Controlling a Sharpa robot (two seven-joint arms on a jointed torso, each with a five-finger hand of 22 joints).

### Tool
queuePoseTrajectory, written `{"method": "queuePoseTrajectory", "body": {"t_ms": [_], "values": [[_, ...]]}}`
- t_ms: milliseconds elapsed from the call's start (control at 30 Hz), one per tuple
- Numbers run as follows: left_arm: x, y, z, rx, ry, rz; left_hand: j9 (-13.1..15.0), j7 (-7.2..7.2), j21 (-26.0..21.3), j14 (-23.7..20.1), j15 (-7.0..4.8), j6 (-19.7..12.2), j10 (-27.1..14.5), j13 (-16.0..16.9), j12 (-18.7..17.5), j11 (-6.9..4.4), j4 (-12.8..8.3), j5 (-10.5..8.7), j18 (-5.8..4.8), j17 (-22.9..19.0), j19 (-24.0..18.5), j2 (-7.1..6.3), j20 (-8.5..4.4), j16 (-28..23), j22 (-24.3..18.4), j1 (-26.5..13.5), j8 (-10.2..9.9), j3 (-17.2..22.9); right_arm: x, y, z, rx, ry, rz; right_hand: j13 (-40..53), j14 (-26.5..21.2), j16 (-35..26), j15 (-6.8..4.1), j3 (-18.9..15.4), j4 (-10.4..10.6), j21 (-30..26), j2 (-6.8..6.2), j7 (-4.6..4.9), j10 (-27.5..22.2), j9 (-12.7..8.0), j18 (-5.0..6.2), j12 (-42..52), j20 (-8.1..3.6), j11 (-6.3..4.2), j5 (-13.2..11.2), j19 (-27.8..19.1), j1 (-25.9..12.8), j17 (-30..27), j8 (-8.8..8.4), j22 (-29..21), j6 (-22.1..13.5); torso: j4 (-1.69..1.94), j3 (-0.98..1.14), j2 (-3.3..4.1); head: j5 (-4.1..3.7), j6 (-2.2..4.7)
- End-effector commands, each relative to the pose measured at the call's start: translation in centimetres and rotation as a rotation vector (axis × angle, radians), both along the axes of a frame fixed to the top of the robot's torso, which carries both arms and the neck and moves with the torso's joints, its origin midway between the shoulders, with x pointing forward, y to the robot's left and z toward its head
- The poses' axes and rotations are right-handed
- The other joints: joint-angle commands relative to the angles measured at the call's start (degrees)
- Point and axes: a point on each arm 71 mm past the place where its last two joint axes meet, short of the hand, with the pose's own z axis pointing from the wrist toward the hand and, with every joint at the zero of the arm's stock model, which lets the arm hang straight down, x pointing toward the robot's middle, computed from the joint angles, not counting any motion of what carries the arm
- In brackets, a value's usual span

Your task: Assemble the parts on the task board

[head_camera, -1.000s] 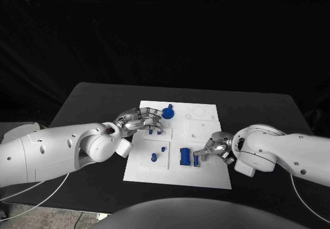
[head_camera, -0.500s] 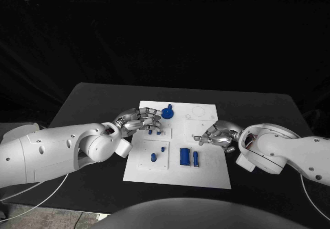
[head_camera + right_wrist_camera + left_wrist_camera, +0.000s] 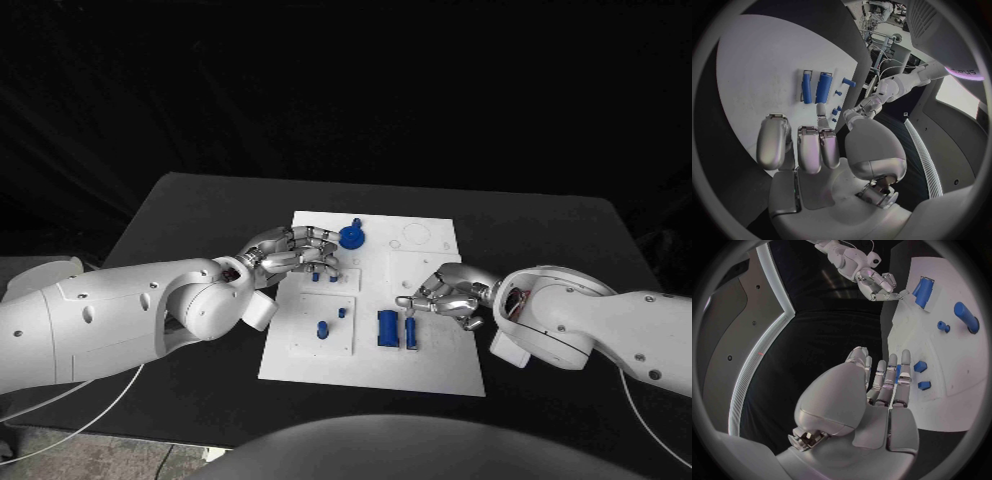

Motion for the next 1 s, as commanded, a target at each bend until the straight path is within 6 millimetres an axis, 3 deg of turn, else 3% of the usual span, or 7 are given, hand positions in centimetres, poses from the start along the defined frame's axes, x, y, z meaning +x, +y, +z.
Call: {"method": "queuePoseTrajectory", "body": {"t_ms": [33,567,1000], "values": [[-0.2,-0.2,-0.1,-0.018,0.005,-0.019,-0.09,3.41,0.27,0.53,0.00,0.44,0.58,-0.13,-0.24,0.06,0.02,0.26,-0.63,-0.07,-0.02,0.05,-0.58,0.21,0.12,0.55,-0.38,0.40,-0.2,0.2,-0.4,-0.001,0.040,0.040,15.06,4.41,-0.39,0.45,-0.58,-0.01,-0.31,0.78,0.37,6.01,-0.72,-0.85,0.22,0.33,0.57,-0.01,0.18,-0.31,6.08,-0.45,9.80,-0.13,-0.01,0.00,-0.06,-0.04,0.00],[-0.4,-0.1,-0.4,-0.020,0.011,-0.018,-0.11,3.43,0.29,0.54,0.01,0.46,0.65,-0.15,-0.26,0.11,-0.01,0.27,-0.66,-0.09,-0.02,0.06,-0.61,0.20,0.17,0.56,-0.39,0.48,-0.1,0.1,-1.3,-0.047,0.067,0.038,13.97,4.30,-0.69,0.75,-1.78,-0.10,-1.90,1.71,0.77,5.08,-2.80,-0.53,-0.93,0.61,0.92,-0.08,-0.42,0.02,5.61,-1.55,9.35,-0.59,-0.02,0.01,-0.01,0.15,0.00],[-0.4,-0.2,-0.5,-0.019,0.015,-0.022,-0.15,3.61,0.33,0.62,0.01,0.58,0.86,-0.21,-0.31,0.14,-0.06,0.29,-0.73,-0.11,-0.03,0.10,-0.67,0.20,0.27,0.56,-0.40,0.68,-0.2,0.1,-1.2,-0.035,0.055,0.041,13.88,4.27,-0.79,0.68,-2.46,-0.10,-2.14,2.16,0.50,5.01,-3.49,-0.45,-1.00,0.66,0.76,0.10,-0.55,0.58,5.46,-1.07,9.28,0.92,-0.03,0.01,-0.05,0.21,0.00]]}}
